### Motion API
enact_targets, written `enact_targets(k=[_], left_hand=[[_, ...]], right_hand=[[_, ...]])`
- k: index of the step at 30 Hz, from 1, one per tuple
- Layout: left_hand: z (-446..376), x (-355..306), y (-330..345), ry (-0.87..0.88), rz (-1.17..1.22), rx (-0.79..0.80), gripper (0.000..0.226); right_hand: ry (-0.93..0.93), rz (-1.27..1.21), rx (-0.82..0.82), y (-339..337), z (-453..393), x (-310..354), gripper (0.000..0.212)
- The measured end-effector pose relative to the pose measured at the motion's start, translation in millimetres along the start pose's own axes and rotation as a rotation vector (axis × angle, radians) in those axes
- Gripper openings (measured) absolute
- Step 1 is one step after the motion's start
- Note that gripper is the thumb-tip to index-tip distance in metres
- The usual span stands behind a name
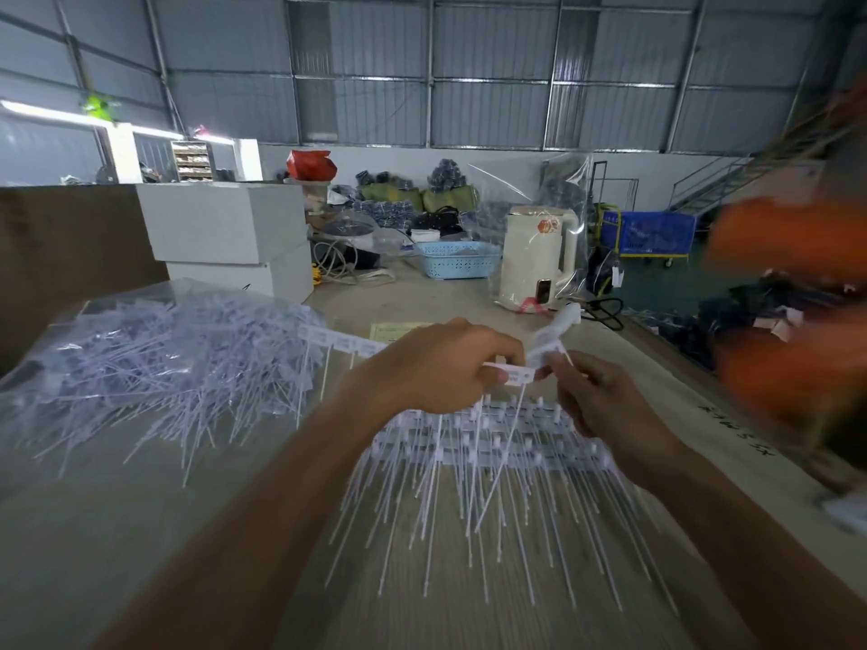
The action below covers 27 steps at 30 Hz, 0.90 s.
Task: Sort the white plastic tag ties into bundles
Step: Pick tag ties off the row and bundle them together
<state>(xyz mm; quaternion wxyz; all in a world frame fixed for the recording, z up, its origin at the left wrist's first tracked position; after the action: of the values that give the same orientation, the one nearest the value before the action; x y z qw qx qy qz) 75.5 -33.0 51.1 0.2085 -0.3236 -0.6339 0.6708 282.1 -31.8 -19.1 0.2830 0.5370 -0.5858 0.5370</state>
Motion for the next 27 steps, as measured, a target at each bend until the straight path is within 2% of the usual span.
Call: enact_targets(k=[2,5,7,10,12,15,19,22,27], left_hand=[[2.2,6.8,-2.2,0.045,0.088,0.041,0.019],[3.2,12.8,-5.5,0.112,0.180,-0.065,0.020],[3.6,15.5,-6.7,0.137,0.295,-0.166,0.019],[5.4,16.2,-7.8,0.159,0.417,-0.213,0.021],[4.5,14.9,-6.3,0.129,0.403,-0.217,0.020],[4.5,16.6,-6.1,0.021,0.257,-0.244,0.019],[3.4,13.5,-7.0,0.006,0.239,-0.270,0.033],[-0.1,10.7,-8.3,-0.013,0.245,-0.334,0.038],[-2.8,10.4,-5.7,-0.022,0.449,-0.323,0.049]], right_hand=[[-0.008,-0.206,0.016,2.7,-0.4,4.0,0.038],[-0.055,-0.405,0.127,12.7,1.5,11.7,0.041],[-0.104,-0.422,0.176,18.2,3.2,12.9,0.041],[-0.121,-0.341,0.175,23.8,4.9,12.7,0.037],[-0.131,-0.315,0.158,27.2,5.8,15.0,0.031],[-0.144,-0.378,0.112,29.2,7.4,20.4,0.024],[-0.128,-0.443,0.060,31.5,10.0,25.9,0.026],[-0.143,-0.352,0.024,38.2,12.5,27.6,0.029],[-0.338,0.069,-0.166,41.3,17.0,30.7,0.034]])
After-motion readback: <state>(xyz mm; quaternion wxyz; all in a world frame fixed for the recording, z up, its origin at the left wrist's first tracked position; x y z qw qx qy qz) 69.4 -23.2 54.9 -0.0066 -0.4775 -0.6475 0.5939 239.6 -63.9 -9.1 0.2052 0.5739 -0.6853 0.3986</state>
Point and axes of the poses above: each hand's wrist, its own z-axis away from the middle knuckle, its own y-axis out of the palm, x = y × z, the point moved 1 cm from there along -z, towards the middle knuckle, and after that the axes turned 13 degrees about x, right-handed, at the moved point
